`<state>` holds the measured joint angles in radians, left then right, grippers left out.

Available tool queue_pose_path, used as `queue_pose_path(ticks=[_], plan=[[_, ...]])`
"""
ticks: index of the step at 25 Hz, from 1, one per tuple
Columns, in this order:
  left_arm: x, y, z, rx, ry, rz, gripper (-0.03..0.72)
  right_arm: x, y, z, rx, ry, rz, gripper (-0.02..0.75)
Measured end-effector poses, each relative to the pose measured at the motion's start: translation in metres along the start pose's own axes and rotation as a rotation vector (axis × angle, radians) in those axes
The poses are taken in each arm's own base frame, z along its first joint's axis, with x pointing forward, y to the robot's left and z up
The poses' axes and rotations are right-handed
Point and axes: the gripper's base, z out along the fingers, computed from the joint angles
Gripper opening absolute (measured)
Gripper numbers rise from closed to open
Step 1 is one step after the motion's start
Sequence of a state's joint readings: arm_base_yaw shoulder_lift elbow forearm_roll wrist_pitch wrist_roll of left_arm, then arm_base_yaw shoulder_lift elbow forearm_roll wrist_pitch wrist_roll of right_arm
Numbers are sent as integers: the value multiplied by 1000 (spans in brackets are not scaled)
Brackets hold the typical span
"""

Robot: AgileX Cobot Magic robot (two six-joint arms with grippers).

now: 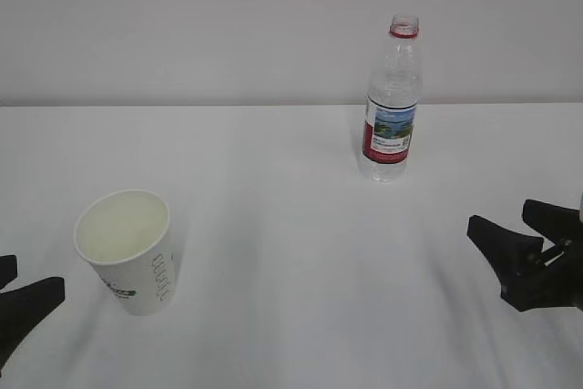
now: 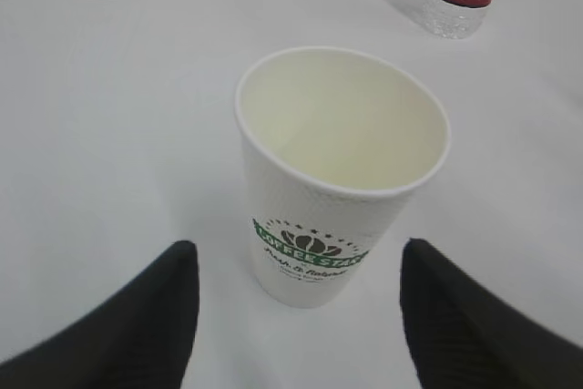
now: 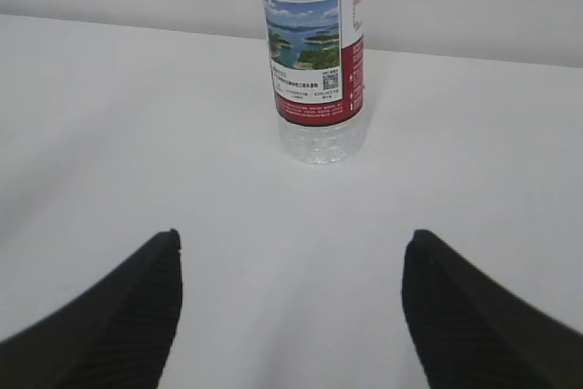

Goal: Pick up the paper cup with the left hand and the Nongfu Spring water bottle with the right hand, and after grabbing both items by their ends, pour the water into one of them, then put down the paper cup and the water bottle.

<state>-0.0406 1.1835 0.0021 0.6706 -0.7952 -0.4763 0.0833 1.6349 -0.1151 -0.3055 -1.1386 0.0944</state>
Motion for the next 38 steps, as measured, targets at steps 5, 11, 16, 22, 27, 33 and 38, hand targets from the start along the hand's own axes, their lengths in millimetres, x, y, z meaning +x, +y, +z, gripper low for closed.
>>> queue_pose_path(ticks=[5,11,16,22,27,33,38], plan=[[0,0,0,1,-2,0,444,0,1,0,-7,2,-3,568],[0,0,0,0,0,0,427,0,1,0,-15,2,-9,568],[-2,-1,0,10,-20,0,426,0,2,0,-17,0,-47,568],[-1,-6,0,67,-12,117,426,0,2,0,-17,-1,-65,568],[4,-6,2,82,21,122,456,0,2,0,-24,-1,-70,568],[17,-3,14,111,92,88,661,0,4,0,-45,0,-82,568],[18,2,21,97,52,110,687,1,6,0,-70,2,-94,568]])
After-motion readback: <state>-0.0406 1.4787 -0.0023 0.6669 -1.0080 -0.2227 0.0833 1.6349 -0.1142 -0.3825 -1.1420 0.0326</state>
